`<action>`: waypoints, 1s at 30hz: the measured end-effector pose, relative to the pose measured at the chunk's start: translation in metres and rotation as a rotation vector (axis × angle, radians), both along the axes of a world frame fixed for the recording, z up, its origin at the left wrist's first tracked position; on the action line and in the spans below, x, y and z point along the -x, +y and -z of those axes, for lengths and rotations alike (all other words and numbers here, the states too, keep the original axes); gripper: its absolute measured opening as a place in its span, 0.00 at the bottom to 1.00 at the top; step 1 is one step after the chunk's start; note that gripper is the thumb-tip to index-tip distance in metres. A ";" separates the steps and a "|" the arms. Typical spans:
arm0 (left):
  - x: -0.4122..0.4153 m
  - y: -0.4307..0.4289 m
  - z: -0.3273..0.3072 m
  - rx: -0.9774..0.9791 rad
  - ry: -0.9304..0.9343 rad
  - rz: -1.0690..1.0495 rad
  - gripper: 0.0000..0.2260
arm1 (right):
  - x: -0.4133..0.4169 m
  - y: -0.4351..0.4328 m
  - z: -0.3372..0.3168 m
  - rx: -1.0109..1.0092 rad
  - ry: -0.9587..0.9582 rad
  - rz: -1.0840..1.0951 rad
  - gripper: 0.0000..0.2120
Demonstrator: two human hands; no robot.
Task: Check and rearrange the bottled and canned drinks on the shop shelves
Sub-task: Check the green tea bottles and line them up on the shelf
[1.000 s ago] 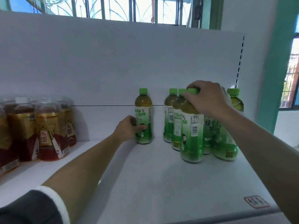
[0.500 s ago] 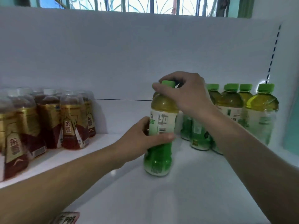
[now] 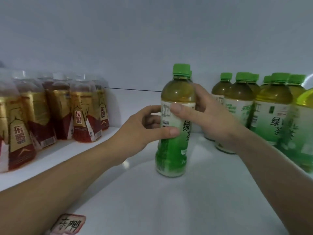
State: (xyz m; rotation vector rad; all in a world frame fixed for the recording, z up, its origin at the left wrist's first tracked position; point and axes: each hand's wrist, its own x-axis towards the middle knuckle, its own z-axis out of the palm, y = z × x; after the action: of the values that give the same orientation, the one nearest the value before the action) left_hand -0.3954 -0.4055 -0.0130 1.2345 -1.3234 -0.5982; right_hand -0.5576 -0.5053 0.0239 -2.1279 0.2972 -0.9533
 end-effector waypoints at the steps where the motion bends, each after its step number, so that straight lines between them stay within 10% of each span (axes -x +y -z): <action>1: -0.001 0.000 0.000 0.002 0.030 0.006 0.30 | 0.000 -0.001 0.000 -0.016 0.003 -0.001 0.29; 21: -0.010 -0.004 0.004 -0.122 -0.266 0.030 0.34 | 0.002 0.000 0.000 -0.047 -0.141 0.080 0.25; 30: -0.015 -0.001 0.009 -0.120 -0.097 0.183 0.28 | -0.001 0.006 -0.001 -0.132 -0.177 -0.001 0.22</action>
State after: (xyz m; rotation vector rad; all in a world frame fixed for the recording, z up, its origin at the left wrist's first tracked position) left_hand -0.3804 -0.4068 -0.0215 1.2604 -1.5113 -0.7653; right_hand -0.5565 -0.4991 0.0249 -1.9104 0.2626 -1.0832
